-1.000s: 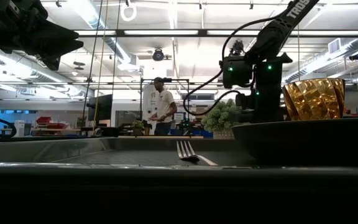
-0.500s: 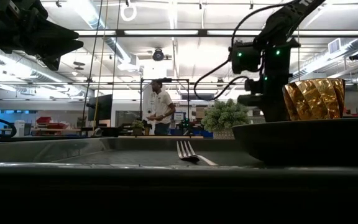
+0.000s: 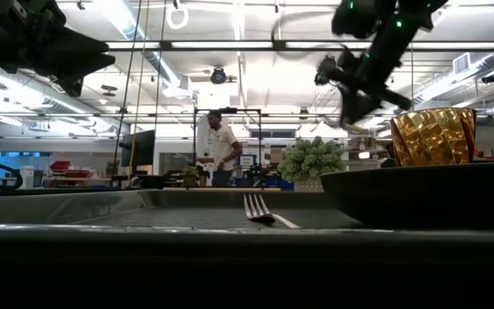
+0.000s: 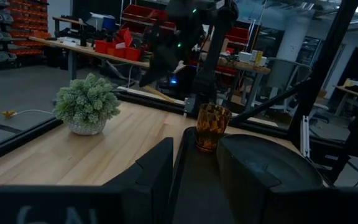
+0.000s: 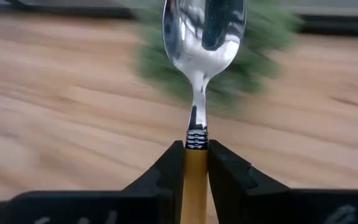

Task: Pick and place plate/cup/fork/spoon on tray
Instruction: Put the yellow spoon on the black tray to the left of the orange fork

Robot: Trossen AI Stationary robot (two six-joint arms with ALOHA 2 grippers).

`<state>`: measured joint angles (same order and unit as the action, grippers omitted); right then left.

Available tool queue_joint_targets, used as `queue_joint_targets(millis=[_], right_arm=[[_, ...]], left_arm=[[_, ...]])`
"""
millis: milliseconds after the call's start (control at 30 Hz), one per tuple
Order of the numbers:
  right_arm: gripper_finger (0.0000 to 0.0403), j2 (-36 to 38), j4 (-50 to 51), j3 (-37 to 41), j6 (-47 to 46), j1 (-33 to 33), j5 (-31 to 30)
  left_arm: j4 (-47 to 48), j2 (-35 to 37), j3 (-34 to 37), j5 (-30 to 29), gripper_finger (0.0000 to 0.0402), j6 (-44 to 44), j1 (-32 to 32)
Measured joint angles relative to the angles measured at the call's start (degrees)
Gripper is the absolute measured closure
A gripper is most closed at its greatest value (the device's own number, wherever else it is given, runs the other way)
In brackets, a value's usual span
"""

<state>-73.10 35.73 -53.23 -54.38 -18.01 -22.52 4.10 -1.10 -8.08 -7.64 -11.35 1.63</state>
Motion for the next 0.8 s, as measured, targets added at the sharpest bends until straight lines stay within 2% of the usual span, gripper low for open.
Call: queue_joint_targets(millis=[133, 300, 433, 567, 800], right_arm=[[0.0336, -0.31, -12.49, -0.03, 2.63, 3.03, 1.94], [0.0336, -5.10, -26.96, -0.11, 3.46, 7.84, 3.27], [0.0336, -9.26, -33.81, -0.11, 2.70, 11.37, 3.26], [0.0336, -13.47, -35.05, -1.94, 0.51, 14.99, 3.24], [0.0337, -21.13, -29.99, -12.25, -1.54, 21.84, 3.22]], left_arm=[[-0.37, 0.00, 0.00, 0.00, 0.0267, -0.01, 0.02], [-0.50, 0.00, 0.00, 0.00, 0.0267, 0.02, 0.00], [-0.53, 0.00, 0.00, 0.00, 0.0267, 0.00, 0.02], [-0.53, -0.02, 0.00, 0.00, 0.0267, 0.02, 0.02], [-0.53, 0.00, 0.00, 0.00, 0.0267, 0.00, 0.02]])
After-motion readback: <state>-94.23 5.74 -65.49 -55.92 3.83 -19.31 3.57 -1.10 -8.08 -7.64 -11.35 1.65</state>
